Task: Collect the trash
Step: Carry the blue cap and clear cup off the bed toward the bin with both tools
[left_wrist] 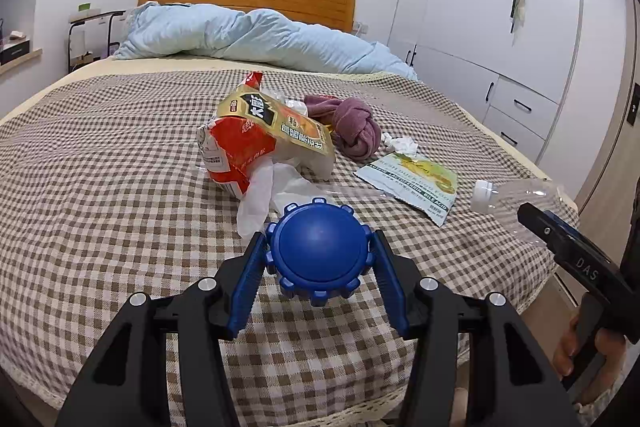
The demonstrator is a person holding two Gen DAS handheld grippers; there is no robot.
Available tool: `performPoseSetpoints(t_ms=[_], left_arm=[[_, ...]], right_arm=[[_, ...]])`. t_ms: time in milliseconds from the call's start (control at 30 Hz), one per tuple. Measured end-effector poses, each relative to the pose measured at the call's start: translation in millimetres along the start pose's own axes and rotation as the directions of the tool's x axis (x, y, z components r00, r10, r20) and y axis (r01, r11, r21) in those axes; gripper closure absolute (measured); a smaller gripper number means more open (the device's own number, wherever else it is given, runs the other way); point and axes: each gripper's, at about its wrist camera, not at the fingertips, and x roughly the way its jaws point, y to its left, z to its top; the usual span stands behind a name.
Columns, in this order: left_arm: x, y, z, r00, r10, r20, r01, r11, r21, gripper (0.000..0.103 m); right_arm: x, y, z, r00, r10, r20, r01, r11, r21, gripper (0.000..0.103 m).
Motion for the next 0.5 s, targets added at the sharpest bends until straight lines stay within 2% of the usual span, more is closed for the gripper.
performPoseSetpoints(t_ms=[200, 500], left_arm=[[-14, -1, -1, 1.000, -0.023, 0.013, 0.023, 1.000, -0.002, 0.052], [-46, -2, -3, 0.998, -0.056, 0.038, 0.056, 0.998, -0.012, 0.052]], right_arm=[[-12, 7, 1, 1.000, 0.013, 0.008, -0.012, 1.000, -0.019, 0.034], [-44, 22, 1, 1.000, -0.001, 0.010, 0.002, 0.994, -0.112, 0.034]])
